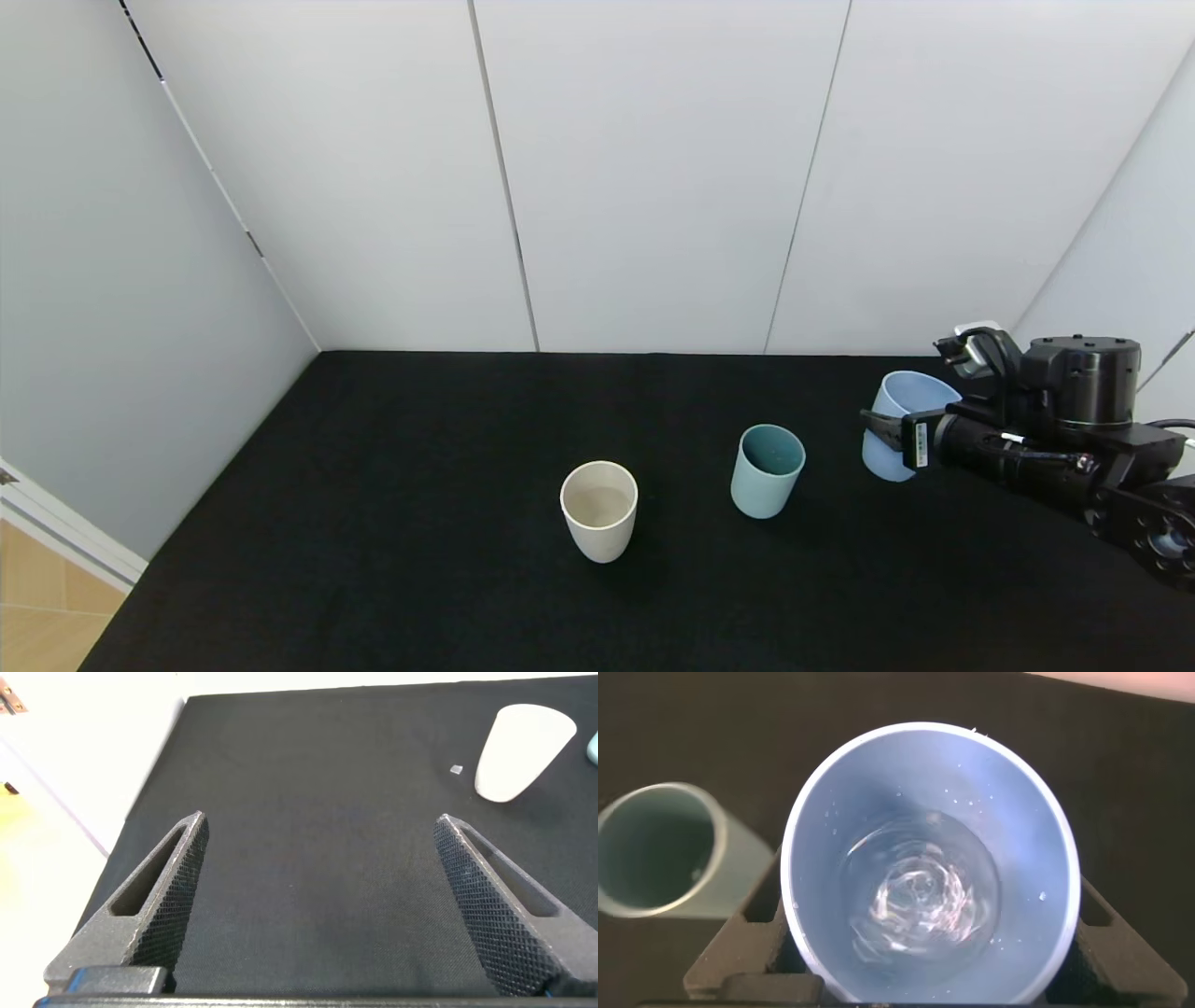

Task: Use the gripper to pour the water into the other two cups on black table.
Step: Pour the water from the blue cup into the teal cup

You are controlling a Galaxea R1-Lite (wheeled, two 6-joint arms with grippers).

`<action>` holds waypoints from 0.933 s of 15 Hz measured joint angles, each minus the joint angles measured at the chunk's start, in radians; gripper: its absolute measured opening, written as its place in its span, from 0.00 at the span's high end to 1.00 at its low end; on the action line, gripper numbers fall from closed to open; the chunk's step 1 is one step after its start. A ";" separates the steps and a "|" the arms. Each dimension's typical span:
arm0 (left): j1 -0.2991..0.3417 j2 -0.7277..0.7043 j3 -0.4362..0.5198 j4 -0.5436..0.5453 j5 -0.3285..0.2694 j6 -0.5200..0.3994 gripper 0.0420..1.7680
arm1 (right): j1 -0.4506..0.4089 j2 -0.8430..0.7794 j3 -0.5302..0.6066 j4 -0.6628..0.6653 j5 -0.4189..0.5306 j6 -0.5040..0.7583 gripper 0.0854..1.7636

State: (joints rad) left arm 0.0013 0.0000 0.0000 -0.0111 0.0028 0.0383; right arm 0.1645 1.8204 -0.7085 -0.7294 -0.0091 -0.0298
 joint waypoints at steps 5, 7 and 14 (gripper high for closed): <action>0.000 0.000 0.000 0.000 0.000 0.000 0.03 | 0.084 -0.093 -0.007 0.112 -0.043 -0.001 0.26; 0.000 0.000 0.000 0.000 0.000 0.000 0.03 | 0.096 -0.112 -0.014 0.136 -0.053 -0.007 0.26; 0.000 0.000 0.000 0.000 0.000 0.000 0.03 | 0.102 -0.129 -0.089 0.265 -0.055 -0.098 0.26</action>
State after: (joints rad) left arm 0.0013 0.0000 0.0000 -0.0109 0.0028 0.0383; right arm 0.2664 1.6919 -0.7974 -0.4643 -0.0643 -0.1274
